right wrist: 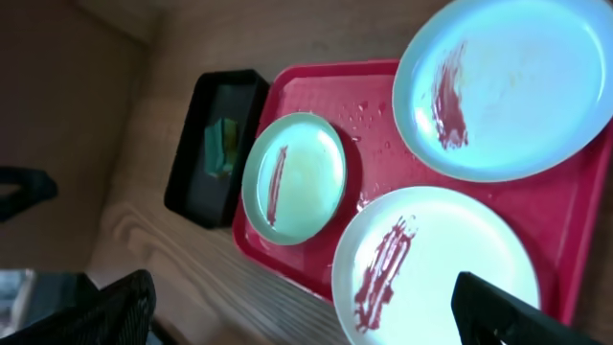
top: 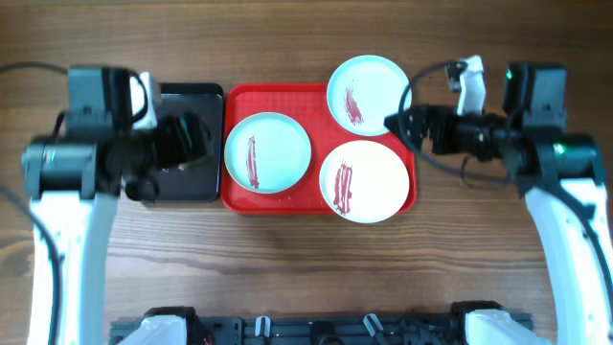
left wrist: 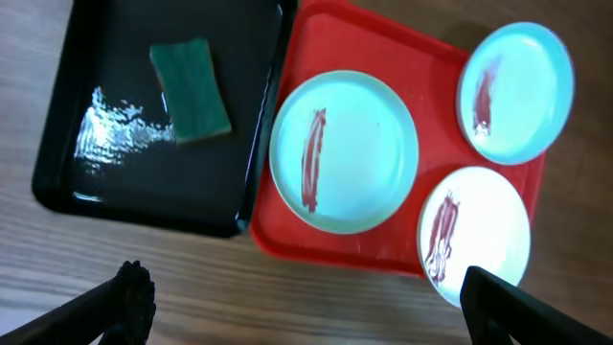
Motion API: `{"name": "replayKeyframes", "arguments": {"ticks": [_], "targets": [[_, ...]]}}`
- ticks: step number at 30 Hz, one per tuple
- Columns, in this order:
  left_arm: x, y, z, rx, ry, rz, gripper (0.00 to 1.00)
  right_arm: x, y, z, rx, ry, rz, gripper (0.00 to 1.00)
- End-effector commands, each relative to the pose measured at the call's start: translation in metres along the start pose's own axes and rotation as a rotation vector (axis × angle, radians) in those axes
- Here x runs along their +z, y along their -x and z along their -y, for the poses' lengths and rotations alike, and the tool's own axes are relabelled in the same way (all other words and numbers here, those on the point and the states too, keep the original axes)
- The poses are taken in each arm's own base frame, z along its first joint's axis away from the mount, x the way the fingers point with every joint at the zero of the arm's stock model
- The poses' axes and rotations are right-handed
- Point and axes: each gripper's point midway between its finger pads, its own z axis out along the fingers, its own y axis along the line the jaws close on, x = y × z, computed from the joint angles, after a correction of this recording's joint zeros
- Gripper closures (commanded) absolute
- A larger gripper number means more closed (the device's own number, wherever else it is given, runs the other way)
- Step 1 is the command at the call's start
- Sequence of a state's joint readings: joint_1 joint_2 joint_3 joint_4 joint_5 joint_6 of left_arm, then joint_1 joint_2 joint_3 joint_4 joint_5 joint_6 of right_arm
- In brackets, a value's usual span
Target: Clean dirty plates on tray and stack at the side
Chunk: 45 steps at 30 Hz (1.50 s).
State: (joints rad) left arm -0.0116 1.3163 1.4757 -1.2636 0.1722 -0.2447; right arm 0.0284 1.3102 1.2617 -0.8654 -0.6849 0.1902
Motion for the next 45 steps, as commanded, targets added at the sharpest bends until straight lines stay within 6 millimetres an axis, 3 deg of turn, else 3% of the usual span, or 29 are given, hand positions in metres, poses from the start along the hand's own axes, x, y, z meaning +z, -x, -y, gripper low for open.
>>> {"name": "replayKeyframes", "arguments": {"ticks": [1,4,12,15,18,25,30,35,45], "targets": [[0.022,0.005,-0.005,0.010,0.029,-0.068,0.00,0.021,0.012,-0.013,0.034,0.117,-0.024,0.02],[0.034,0.004,-0.008,0.004,0.041,-0.106,0.00,0.046,0.011,-0.012,0.015,0.077,-0.048,0.05],[0.043,0.013,-0.009,0.007,0.053,-0.091,0.00,0.135,-0.006,-0.020,-0.076,-0.224,-0.108,0.10],[0.042,0.019,-0.025,-0.016,0.143,-0.055,0.00,0.166,-0.012,-0.015,-0.098,-0.303,-0.111,0.12],[0.037,0.028,-0.053,-0.162,0.286,0.010,0.00,0.199,-0.023,-0.008,-0.114,-0.319,-0.130,0.16],[0.038,0.037,-0.073,-0.258,0.320,0.033,0.00,0.251,-0.044,0.020,-0.093,-0.331,-0.183,0.24],[0.055,0.037,-0.082,-0.275,0.343,-0.010,0.00,0.272,-0.050,0.031,-0.128,-0.326,-0.195,0.36],[0.074,0.036,-0.087,-0.277,0.360,-0.056,0.00,0.280,-0.052,0.033,-0.149,-0.319,-0.193,0.68],[0.094,0.031,-0.091,-0.281,0.371,-0.120,0.00,0.290,-0.087,0.045,-0.114,-0.320,-0.316,0.82]]}}
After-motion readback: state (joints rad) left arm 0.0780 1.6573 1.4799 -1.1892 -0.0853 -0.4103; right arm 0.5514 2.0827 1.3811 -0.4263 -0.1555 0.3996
